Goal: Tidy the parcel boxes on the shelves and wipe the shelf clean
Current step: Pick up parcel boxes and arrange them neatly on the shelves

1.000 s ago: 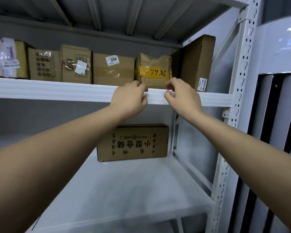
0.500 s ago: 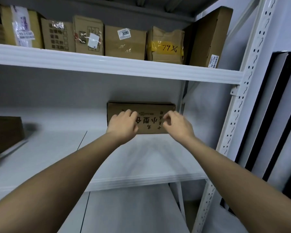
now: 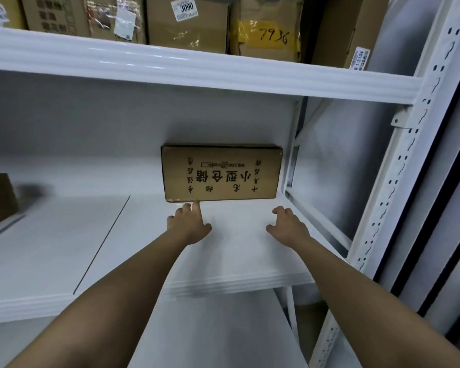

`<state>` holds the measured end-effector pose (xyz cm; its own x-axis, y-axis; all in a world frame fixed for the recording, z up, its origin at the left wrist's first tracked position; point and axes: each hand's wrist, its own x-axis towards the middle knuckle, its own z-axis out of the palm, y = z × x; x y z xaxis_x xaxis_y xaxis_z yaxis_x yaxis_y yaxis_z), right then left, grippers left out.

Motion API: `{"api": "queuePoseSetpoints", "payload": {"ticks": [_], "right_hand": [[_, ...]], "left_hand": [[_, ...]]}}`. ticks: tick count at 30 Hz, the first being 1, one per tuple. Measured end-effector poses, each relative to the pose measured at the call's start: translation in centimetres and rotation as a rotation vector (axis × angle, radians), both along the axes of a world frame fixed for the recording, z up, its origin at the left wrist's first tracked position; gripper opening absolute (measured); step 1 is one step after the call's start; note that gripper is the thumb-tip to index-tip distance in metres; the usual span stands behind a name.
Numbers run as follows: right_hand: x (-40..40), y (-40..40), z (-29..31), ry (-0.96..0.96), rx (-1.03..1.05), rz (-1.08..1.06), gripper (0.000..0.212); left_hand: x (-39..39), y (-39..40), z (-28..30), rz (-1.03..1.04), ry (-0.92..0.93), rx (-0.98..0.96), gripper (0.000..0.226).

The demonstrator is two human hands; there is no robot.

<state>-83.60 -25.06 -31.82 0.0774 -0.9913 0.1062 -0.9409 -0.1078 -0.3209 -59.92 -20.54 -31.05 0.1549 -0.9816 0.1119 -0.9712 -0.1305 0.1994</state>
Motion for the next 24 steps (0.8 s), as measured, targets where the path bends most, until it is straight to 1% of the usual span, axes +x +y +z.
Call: {"api": "queuePoseSetpoints", "payload": {"ticks": [2, 4, 10, 12, 16, 17, 19, 20, 22, 24], "right_hand": [[-0.5, -2.8, -0.7, -0.028, 0.032, -0.009, 0.058], [-0.9, -6.1, -1.2, -0.050, 0.042, -0.013, 0.060], [-1.0, -15.7, -1.7, -0.099, 0.082, 0.019, 0.065], [-1.1, -18.2, -1.4, -0.094, 0.093, 0.050, 0.065], [-1.9, -24.0, -1.7, -0.178, 0.109, 0.049, 0.056], [-2.3, -27.0, -3.0, -0.209, 0.126, 0.041, 0.057], [-2.8, -30.6, -4.4, -0.266, 0.165, 0.041, 0.067], [-2.8, -30.8, -4.0, -0.288, 0.165, 0.041, 0.071], [-2.2, -29.0, -1.6, -0.327, 0.131, 0.037, 0.071], [-1.9, -29.2, -0.6, -0.334, 0.122, 0.006, 0.074]], "left_hand": [[-0.1, -2.5, -0.6, 0.032, 0.045, 0.043, 0.078], [-0.3, -5.5, -0.9, 0.062, 0.050, 0.062, 0.081], [-2.2, -14.2, -0.4, 0.086, 0.046, 0.069, 0.081], [-2.8, -16.5, -0.2, 0.092, 0.067, 0.066, 0.084], [-3.4, -20.3, -0.2, 0.102, 0.102, 0.080, 0.088], [-3.4, -21.0, -0.2, 0.111, 0.112, 0.085, 0.089], [-3.5, -22.3, -0.2, 0.123, 0.136, 0.099, 0.091], [-3.5, -22.8, -0.1, 0.127, 0.149, 0.101, 0.093], [-3.5, -24.0, 0.1, 0.131, 0.182, 0.105, 0.095], [-3.4, -25.1, 0.1, 0.140, 0.219, 0.103, 0.097]]}}
